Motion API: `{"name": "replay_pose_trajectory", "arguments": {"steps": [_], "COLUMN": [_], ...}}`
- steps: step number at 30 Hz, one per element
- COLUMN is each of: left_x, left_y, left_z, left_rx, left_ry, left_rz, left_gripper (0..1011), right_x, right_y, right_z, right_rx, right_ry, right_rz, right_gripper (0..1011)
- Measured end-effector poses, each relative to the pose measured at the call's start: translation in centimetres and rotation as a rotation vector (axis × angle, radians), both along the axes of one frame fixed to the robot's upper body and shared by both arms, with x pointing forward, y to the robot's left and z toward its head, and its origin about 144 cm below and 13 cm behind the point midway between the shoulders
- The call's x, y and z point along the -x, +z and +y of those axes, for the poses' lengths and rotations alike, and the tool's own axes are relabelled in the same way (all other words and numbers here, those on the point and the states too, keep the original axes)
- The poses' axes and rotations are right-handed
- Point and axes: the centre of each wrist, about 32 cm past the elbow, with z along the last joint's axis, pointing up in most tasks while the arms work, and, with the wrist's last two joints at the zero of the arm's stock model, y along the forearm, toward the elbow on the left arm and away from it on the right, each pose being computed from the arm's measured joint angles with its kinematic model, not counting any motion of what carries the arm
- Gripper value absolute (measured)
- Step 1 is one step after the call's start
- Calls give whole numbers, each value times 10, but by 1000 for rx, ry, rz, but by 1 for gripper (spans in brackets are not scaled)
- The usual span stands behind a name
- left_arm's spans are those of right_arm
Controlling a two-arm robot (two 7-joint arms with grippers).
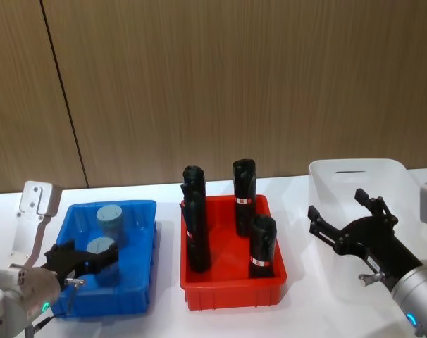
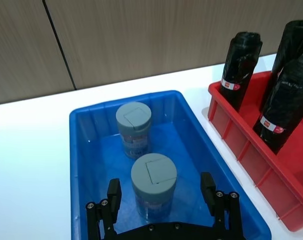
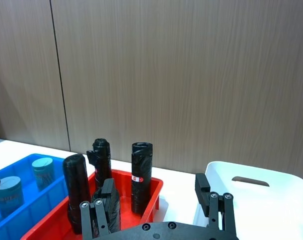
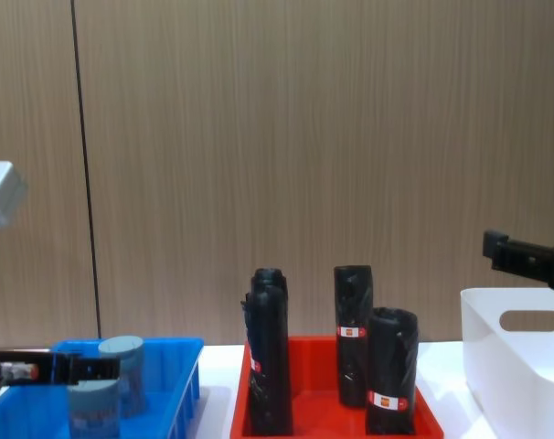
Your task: Pick the cotton swabs from the blue box and place them into the white box.
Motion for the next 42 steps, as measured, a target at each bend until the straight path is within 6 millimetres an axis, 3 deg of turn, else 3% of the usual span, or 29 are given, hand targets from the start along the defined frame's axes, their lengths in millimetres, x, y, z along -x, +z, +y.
{"name": "replay_pose_trajectory", "arguments": {"steps": [42], "left_x": [-39], "left_y": [-22], "left_z": [7], "left_rx": [-13], "left_ry": [-41], "left_rz": [79], "left_gripper": [1004], "right_x": [0], "right_y": [0], "right_z": [0], "right_rx": [0], "right_ry": [0], "right_rz": [0], "right_gripper": [1002]}}
